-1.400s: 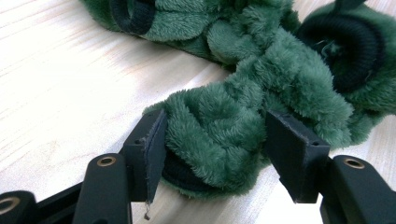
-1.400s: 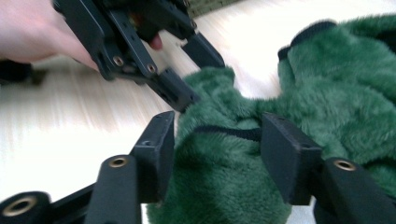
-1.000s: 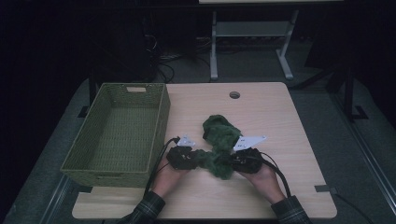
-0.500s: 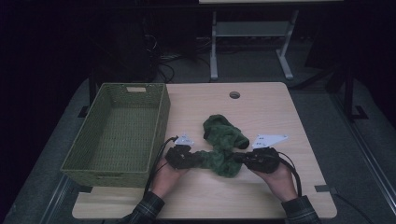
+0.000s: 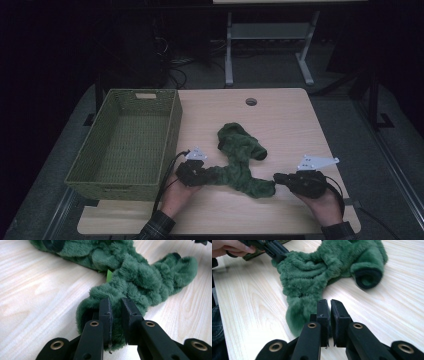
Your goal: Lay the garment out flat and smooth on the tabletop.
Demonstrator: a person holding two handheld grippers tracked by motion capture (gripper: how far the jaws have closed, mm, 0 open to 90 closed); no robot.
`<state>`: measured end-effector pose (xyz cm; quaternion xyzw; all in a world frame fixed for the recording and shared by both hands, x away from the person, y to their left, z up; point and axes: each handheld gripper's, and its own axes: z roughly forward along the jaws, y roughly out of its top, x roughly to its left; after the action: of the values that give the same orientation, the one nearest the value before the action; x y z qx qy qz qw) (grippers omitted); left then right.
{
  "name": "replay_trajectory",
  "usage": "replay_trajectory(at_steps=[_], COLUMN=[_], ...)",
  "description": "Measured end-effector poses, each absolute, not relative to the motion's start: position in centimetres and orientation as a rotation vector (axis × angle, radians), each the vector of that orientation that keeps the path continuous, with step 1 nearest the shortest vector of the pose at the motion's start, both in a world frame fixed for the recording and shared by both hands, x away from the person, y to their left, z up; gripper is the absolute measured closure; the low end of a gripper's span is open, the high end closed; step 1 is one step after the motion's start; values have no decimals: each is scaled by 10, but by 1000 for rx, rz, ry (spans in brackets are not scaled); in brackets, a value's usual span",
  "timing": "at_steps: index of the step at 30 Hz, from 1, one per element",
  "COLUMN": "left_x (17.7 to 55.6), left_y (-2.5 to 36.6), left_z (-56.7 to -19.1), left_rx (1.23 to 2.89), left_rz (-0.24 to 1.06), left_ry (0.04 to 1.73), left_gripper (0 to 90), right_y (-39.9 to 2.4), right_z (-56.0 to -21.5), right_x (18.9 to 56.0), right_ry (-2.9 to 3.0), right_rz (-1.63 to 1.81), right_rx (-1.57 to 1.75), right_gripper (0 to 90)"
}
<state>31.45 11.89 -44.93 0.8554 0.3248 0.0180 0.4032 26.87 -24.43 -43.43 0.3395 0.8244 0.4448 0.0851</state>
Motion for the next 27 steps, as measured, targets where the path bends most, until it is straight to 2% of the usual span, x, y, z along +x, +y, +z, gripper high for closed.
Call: replay_trajectory(at_steps=[6, 11, 13, 15, 18, 20, 27], left_x=[309, 307, 306, 306, 304, 302, 290], left_y=[118, 118, 118, 118, 118, 118, 121], left_z=[-450, -451, -452, -452, -453, -453, -453], left_rx=[2179, 2191, 2190, 2190, 2191, 2197, 2193], left_rz=[69, 56, 53, 46, 44, 40, -3], left_ry=[815, 807, 814, 819, 817, 815, 795], left_gripper=[756, 765, 768, 771, 779, 786, 798], right_y=[-247, -240, -237, -235, -232, -232, -252], right_z=[-435, -444, -449, -455, -461, -461, -454], right_x=[265, 265, 263, 263, 263, 263, 259], right_ry=[2469, 2526, 2561, 2593, 2642, 2650, 2584], right_rz=[1341, 1345, 1322, 1286, 1228, 1202, 1186], right_rx=[1030, 1055, 1066, 1073, 1067, 1073, 1087], right_gripper=[735, 615, 593, 618, 779, 826, 848])
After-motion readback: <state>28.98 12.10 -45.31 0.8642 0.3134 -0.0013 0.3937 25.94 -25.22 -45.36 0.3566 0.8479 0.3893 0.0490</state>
